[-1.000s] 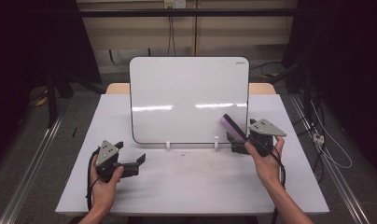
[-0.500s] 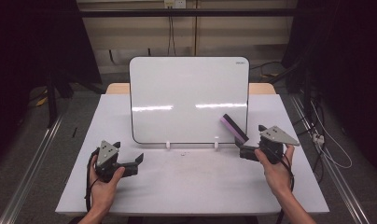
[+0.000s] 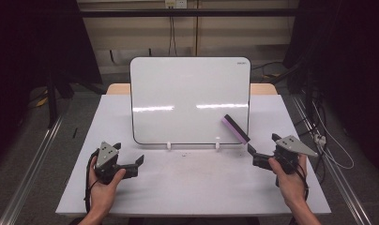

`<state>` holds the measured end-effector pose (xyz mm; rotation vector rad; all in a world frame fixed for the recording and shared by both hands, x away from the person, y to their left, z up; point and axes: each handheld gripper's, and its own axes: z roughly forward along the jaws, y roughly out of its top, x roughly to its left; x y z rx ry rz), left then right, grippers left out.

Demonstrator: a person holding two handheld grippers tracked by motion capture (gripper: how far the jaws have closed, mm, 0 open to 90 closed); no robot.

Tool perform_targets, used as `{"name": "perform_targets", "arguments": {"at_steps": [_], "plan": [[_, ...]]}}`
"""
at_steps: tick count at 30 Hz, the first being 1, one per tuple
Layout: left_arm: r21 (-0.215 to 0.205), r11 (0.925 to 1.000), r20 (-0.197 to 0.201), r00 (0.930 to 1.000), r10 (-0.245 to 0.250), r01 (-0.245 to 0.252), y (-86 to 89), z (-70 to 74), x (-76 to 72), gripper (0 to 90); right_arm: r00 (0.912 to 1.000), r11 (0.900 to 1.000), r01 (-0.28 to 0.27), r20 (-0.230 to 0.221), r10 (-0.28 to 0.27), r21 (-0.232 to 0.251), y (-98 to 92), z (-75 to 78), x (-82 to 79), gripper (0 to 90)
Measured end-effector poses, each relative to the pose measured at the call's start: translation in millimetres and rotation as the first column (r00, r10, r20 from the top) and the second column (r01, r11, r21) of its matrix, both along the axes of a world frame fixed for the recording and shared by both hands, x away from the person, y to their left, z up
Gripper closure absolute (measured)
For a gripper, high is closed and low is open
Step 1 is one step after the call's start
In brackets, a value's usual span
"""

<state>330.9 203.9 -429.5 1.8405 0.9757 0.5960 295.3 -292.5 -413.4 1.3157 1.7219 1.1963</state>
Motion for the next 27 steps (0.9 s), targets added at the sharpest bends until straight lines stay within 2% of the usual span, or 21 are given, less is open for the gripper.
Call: {"name": "perform_targets", "arguments": {"at_steps": [2,7,11,14,17,23,27], "plan": [[-0.005,1.0000,0.001,1.0000,0.007,-0.007,1.9,0.8,-0.2,4.8,1.0000,1.000,0.009,-0.002,-0.009,0.008,-4.7,-1.7,-4.1,3.6],[-0.004,0.9999,0.000,0.9999,0.012,-0.012,3.3,1.2,1.1,4.8,0.9990,0.999,0.036,0.026,-0.036,0.013,-15.0,-5.5,-13.3,3.8],[-0.001,1.0000,-0.005,1.0000,0.007,-0.007,4.1,-0.7,0.9,4.9,0.9988,0.999,0.049,0.002,-0.049,0.017,-20.9,-12.5,-17.8,3.9],[-0.012,0.9998,-0.010,0.9998,0.017,-0.018,4.9,-1.0,-0.2,4.9,0.9980,0.998,0.063,0.005,-0.064,0.024,-24.0,-15.9,-22.1,3.9],[0.012,0.9998,-0.004,0.9999,0.014,-0.014,3.7,-0.9,-1.6,4.9,0.9977,0.997,0.067,0.007,-0.067,0.025,-25.7,-17.4,-25.4,3.8],[0.001,1.0000,-0.003,1.0000,0.003,-0.003,3.9,-0.8,-5.0,4.9,0.9978,0.998,0.066,-0.002,-0.066,0.020,-28.5,-23.2,-32.4,3.8],[-0.003,0.9999,-0.009,0.9999,0.014,-0.015,4.9,-1.4,-6.0,4.9,0.9962,0.996,0.087,-0.008,-0.087,0.035,-32.9,-30.0,-37.9,3.6]]}}
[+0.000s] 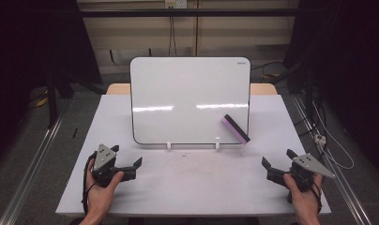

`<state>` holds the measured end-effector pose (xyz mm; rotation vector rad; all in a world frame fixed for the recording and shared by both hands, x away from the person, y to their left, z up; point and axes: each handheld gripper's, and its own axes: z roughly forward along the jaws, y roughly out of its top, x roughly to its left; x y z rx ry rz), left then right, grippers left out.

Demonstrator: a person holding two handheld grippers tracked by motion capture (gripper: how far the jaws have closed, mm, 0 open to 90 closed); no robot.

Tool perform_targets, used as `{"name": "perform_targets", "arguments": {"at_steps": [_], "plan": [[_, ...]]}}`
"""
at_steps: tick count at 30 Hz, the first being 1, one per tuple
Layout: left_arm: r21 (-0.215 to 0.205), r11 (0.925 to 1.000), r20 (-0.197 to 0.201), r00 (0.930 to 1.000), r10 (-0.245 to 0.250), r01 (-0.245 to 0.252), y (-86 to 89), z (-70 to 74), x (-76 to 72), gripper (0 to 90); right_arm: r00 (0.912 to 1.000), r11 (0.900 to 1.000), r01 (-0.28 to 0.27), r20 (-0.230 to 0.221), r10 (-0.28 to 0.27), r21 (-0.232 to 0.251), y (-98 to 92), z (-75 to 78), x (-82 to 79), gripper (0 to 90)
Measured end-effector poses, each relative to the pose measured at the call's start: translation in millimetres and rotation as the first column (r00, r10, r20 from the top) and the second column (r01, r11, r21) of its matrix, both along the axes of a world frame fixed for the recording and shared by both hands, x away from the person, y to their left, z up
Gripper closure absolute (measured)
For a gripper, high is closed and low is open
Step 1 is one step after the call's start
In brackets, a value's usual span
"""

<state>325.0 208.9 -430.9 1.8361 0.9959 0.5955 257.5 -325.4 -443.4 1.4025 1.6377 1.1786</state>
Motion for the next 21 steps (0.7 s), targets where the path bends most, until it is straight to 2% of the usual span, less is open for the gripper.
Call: {"name": "perform_targets", "arguments": {"at_steps": [9,11,15,21], "plan": [[-0.012,0.9999,-0.001,1.0000,-0.004,0.004,1.2,-1.1,-2.0,4.9,0.9999,1.000,0.011,0.005,-0.011,-0.020,-4.0,-4.9,-7.3,3.5],[-0.041,0.9992,-0.016,0.9999,-0.002,0.001,1.2,-1.5,-1.1,4.9,0.9999,1.000,0.013,0.002,-0.013,-0.008,-6.8,-7.4,-9.0,3.5],[-0.042,0.9991,-0.018,0.9998,-0.010,0.009,1.3,-2.3,-0.9,4.9,0.9991,0.999,0.039,0.018,-0.039,0.012,-11.4,-6.6,-12.2,3.4],[-0.039,0.9992,-0.010,0.9999,-0.002,0.001,3.1,-1.8,-2.1,4.9,0.9996,0.999,0.027,0.013,-0.027,0.018,-9.8,-7.0,-10.6,3.4]]}}
